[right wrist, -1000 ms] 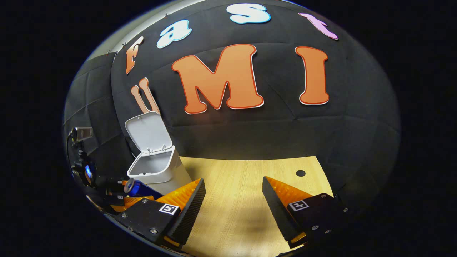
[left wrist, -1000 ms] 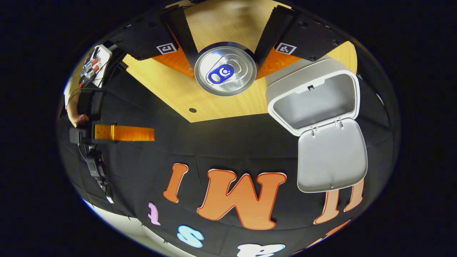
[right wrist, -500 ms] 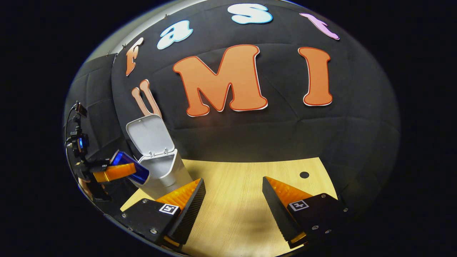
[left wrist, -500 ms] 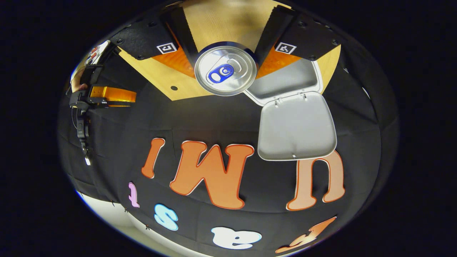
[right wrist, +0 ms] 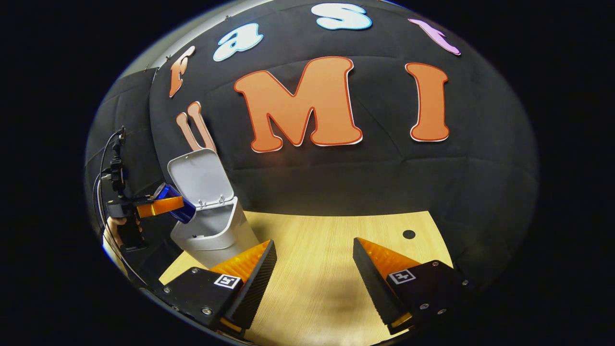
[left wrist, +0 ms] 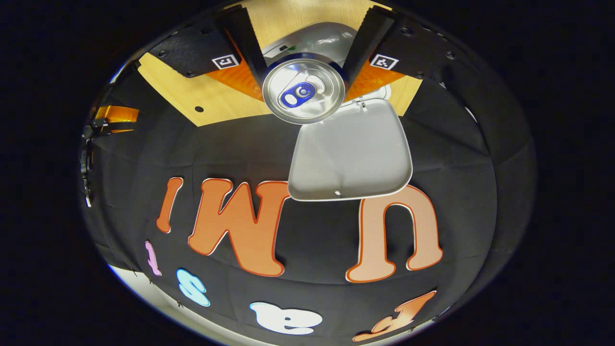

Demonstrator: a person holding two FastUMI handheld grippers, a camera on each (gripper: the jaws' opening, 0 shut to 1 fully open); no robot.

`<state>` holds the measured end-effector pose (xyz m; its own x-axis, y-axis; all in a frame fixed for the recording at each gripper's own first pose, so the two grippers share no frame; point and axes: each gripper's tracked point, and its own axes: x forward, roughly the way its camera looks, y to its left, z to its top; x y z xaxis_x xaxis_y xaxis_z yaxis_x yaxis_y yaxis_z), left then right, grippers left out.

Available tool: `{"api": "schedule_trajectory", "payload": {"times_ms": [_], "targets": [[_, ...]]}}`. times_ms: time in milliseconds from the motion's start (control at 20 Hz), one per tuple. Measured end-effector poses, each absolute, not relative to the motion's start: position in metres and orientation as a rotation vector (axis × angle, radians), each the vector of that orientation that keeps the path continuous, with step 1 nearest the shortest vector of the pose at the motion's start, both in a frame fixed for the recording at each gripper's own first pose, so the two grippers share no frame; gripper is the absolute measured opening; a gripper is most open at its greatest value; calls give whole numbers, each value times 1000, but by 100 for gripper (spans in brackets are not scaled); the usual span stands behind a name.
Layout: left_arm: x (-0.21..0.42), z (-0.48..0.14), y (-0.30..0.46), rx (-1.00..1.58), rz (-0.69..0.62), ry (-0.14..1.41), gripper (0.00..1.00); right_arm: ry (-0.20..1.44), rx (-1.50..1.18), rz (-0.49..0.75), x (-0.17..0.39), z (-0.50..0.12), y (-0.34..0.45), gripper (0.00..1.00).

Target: Press the lid of the desktop garbage bin to open it, pick up the crumpled paper on the desktop and throw it into the bin, then pick up the pop can on the desktop and drop it into the bin, and finally close the garbage bin lid.

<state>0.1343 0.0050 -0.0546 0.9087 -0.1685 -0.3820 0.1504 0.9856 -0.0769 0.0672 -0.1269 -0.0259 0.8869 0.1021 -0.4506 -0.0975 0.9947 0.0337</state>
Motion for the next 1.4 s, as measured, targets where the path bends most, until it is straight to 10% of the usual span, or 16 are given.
{"api": "schedule_trajectory", "payload": {"times_ms": [1400], "targets": [[156, 25, 72, -108, 54, 152, 94, 503, 10, 113, 62, -37, -115, 96]]}}
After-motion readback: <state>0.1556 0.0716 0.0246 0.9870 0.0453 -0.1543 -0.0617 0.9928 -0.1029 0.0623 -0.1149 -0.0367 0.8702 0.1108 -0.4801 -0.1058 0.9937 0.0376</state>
